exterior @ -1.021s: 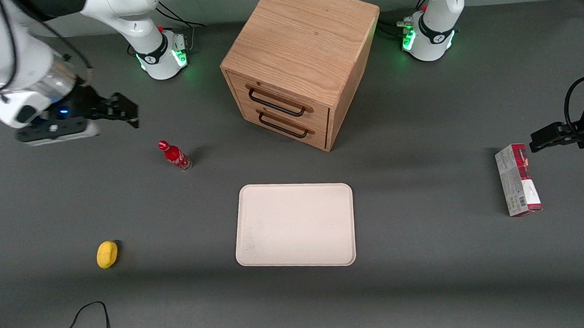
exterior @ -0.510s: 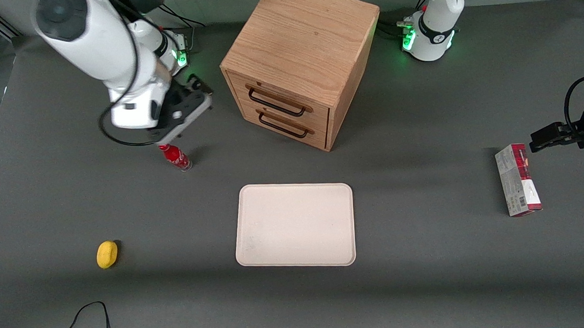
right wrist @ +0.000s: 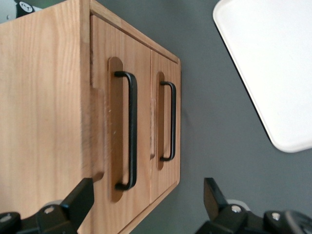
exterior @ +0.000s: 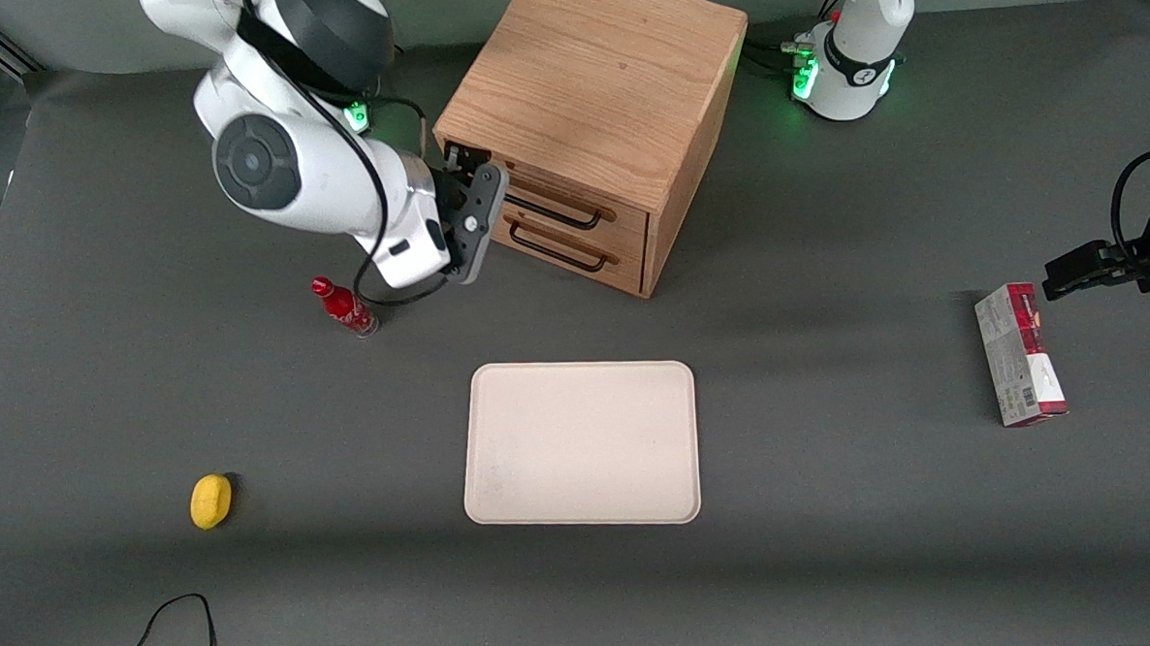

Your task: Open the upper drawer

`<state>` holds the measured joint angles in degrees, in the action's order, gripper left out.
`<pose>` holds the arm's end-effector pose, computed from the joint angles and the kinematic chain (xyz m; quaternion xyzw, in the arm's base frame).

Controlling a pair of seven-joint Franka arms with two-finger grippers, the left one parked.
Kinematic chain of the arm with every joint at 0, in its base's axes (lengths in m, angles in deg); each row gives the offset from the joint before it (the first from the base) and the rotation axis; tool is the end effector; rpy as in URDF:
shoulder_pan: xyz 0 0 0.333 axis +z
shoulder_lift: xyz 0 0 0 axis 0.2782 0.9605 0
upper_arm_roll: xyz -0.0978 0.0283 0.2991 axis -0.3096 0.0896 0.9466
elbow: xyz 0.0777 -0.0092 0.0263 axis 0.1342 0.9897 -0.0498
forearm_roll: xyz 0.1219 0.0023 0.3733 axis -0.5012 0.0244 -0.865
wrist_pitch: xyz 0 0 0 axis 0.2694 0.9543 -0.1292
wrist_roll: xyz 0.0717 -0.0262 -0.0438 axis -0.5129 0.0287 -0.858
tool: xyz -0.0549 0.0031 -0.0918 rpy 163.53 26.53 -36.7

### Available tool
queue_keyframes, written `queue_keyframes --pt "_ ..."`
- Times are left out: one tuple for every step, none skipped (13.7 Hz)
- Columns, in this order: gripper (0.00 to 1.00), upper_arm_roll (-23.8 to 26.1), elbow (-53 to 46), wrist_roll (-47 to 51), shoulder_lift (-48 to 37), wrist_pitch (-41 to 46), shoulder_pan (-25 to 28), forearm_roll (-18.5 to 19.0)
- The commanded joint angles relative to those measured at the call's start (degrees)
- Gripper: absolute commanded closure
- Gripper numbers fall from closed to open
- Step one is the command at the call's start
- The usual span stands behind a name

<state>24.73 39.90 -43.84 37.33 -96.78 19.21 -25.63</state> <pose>0.5141 0.3639 0.4897 -0.8328 -0.4996 0.0847 0.2228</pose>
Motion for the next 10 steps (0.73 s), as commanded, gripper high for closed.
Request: queue_keyframes --pt "0.00 0.56 1.68 -2.13 1.77 -4.48 1.25 -1.08" --pt "0.00 0.83 3.00 -2.13 1.77 -6.15 1.51 -0.99" --pt "0.00 0.92 4.23 -2.13 1.86 -7.73 1.60 -0.99" --pt "0.00 1.27 5.72 -2.13 1.86 -9.49 1.69 -0.99" --pt "0.00 1.27 7.21 -2.13 1.86 -11.16 1.86 -0.99" --pt "0.00 1.62 8.62 -2.13 1.86 -12.74 1.86 -0.99" --pt "0.00 2.06 9.85 -2.13 1.86 -13.80 1.86 -0.90" --pt "0.00 2.06 10.65 -2.13 1.86 -14.60 1.86 -0.90" --pt "0.00 2.15 11.44 -2.05 1.86 -15.21 1.95 -0.90" --pt "0.00 2.23 11.88 -2.04 1.86 -15.39 2.30 -0.90"
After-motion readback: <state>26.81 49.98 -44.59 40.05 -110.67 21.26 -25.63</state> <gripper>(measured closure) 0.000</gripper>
